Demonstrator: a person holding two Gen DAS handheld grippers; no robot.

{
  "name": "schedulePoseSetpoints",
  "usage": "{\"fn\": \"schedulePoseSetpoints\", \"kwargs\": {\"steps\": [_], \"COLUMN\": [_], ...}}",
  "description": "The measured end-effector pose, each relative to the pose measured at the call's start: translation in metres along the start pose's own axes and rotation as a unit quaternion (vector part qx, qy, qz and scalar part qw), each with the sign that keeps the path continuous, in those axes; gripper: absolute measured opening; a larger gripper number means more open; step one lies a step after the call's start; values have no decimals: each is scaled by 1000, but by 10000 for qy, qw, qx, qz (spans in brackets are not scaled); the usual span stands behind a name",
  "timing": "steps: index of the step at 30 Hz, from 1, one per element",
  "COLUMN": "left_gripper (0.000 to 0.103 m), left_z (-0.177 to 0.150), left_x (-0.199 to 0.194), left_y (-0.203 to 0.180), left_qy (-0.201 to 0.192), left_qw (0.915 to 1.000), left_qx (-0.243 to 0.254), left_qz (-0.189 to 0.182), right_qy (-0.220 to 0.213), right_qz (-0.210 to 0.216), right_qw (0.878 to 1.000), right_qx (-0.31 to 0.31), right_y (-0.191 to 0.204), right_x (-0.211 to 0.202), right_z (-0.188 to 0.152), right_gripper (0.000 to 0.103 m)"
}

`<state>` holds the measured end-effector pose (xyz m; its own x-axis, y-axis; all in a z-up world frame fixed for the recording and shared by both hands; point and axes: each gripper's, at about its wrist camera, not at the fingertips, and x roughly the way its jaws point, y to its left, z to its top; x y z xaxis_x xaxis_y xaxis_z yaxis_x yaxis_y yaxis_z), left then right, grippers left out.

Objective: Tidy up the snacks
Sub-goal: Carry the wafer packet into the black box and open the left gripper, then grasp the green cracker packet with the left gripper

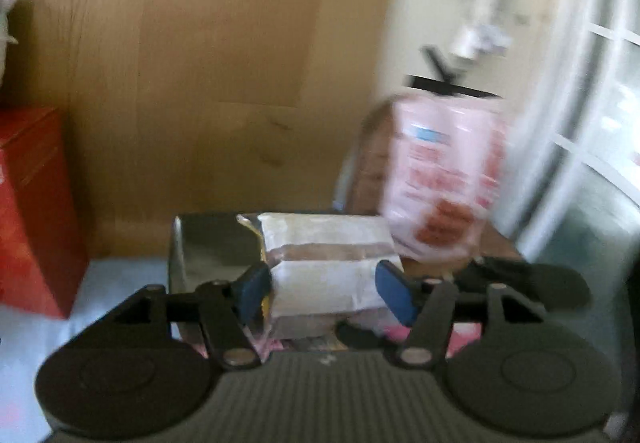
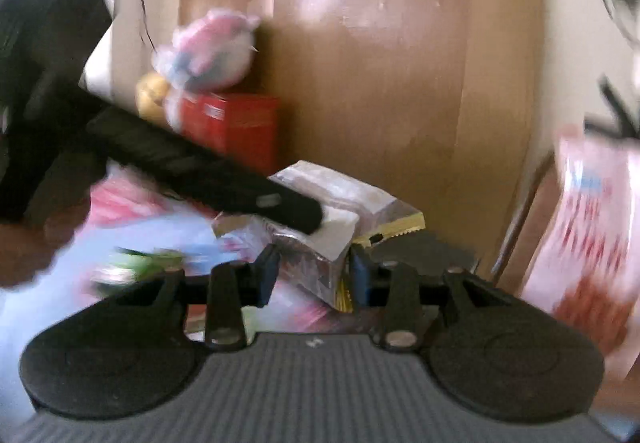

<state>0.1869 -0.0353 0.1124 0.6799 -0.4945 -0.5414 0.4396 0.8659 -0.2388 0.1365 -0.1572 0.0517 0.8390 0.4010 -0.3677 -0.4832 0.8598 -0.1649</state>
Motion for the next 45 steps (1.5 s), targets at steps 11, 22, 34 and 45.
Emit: {"fn": "schedulePoseSetpoints", "kwargs": {"steps": [11, 22, 34, 45], "left_gripper": [65, 67, 72, 68], "left_z": [-7, 16, -93, -203], "left_x": [33, -161, -295, -170], "left_y": [44, 54, 84, 107], "left_qy": [17, -593, -1290, -572], "left_qw": [9964, 9913, 9729, 9596], "left_qx": [-773, -211, -573, -2024], "left_qz": [347, 1156, 1831, 1869], "right_qy": [-277, -1997, -2021, 767], "right_qz": [-570, -860, 612, 2344], "right_qw": [9974, 9546, 9737, 9666], "right_qx": [344, 2035, 857, 699], "right_y": [-5, -129, -96, 114], "right_x": [23, -155, -231, -24], "right_z": [-22, 105, 111, -14], "right_gripper": [54, 53, 64, 37]}}
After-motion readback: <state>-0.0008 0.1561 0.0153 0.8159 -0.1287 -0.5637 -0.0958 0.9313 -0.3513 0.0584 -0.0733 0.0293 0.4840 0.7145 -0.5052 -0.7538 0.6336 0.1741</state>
